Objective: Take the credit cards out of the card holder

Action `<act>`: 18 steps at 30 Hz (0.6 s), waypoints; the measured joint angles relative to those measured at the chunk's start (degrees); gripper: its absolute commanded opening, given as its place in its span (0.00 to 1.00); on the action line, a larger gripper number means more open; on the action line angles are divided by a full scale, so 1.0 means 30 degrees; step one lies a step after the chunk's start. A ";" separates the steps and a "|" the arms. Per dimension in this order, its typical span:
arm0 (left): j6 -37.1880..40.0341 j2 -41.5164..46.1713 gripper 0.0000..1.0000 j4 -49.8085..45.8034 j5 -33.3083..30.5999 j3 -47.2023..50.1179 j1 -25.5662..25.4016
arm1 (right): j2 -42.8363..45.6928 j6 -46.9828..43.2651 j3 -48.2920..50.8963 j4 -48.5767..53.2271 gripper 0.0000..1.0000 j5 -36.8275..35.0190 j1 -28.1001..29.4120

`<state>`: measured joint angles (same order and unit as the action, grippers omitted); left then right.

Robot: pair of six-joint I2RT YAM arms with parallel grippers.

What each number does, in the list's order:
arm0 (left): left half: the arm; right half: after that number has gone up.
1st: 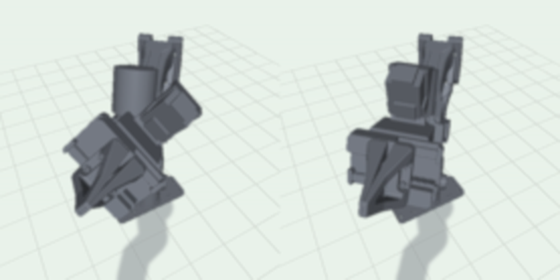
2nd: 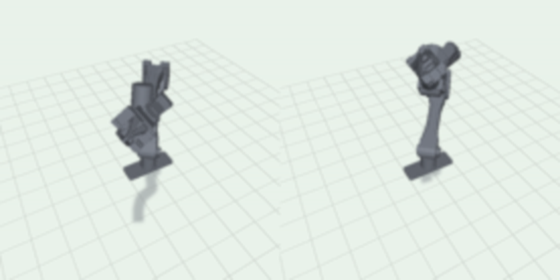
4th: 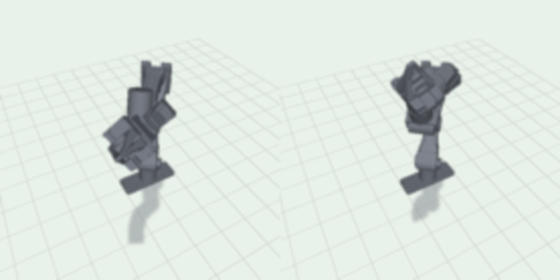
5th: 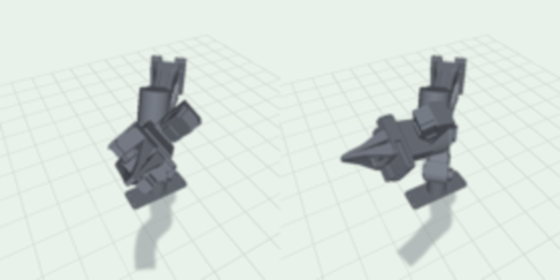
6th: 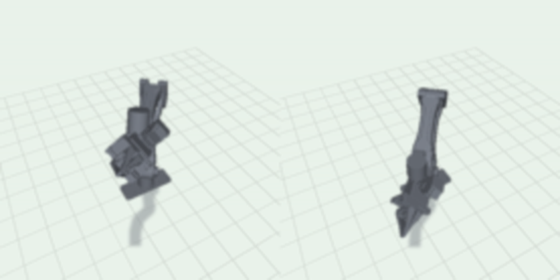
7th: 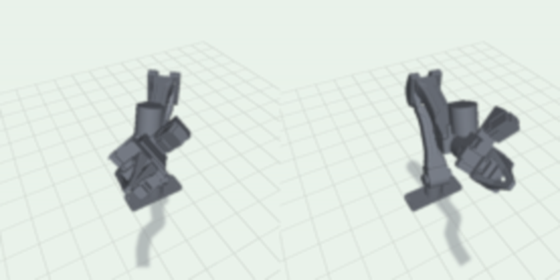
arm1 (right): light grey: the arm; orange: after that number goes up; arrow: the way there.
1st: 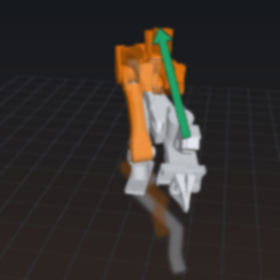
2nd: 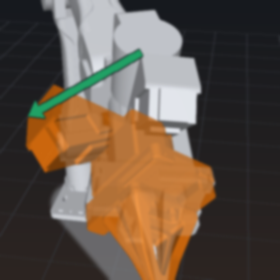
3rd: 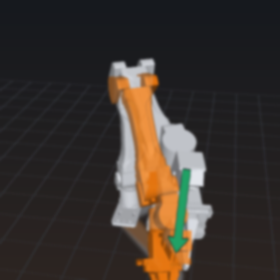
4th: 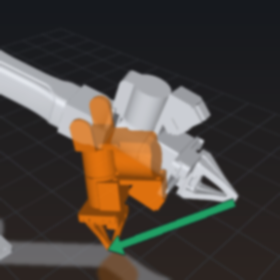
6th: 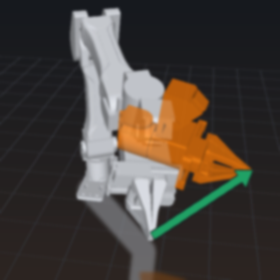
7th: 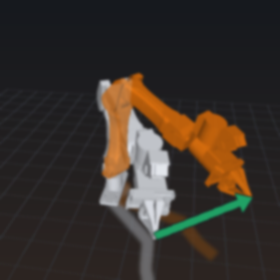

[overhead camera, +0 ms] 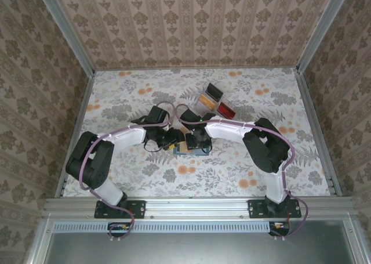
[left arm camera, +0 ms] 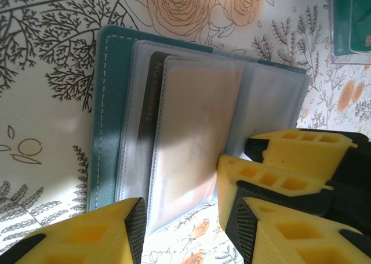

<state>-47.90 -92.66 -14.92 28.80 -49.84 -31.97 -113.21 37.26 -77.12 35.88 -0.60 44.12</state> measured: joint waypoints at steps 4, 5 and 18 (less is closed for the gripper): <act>0.0007 -0.0401 0.48 0.0000 0.0058 -0.0066 -0.0080 | 0.0000 0.0000 0.0007 -0.0015 0.40 0.0051 -0.0015; 0.0007 -0.0488 0.48 0.0000 0.0102 -0.0066 -0.0109 | 0.0000 0.0000 0.0015 -0.0022 0.40 0.0066 -0.0029; 0.0058 -0.1195 0.43 0.0211 0.0474 -0.0197 -0.0211 | 0.0007 0.0000 0.0073 -0.0109 0.40 0.0328 -0.0087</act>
<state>-47.72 -96.25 -14.28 30.22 -50.43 -32.60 -113.19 37.26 -76.90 35.55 0.38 43.86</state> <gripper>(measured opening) 0.429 0.397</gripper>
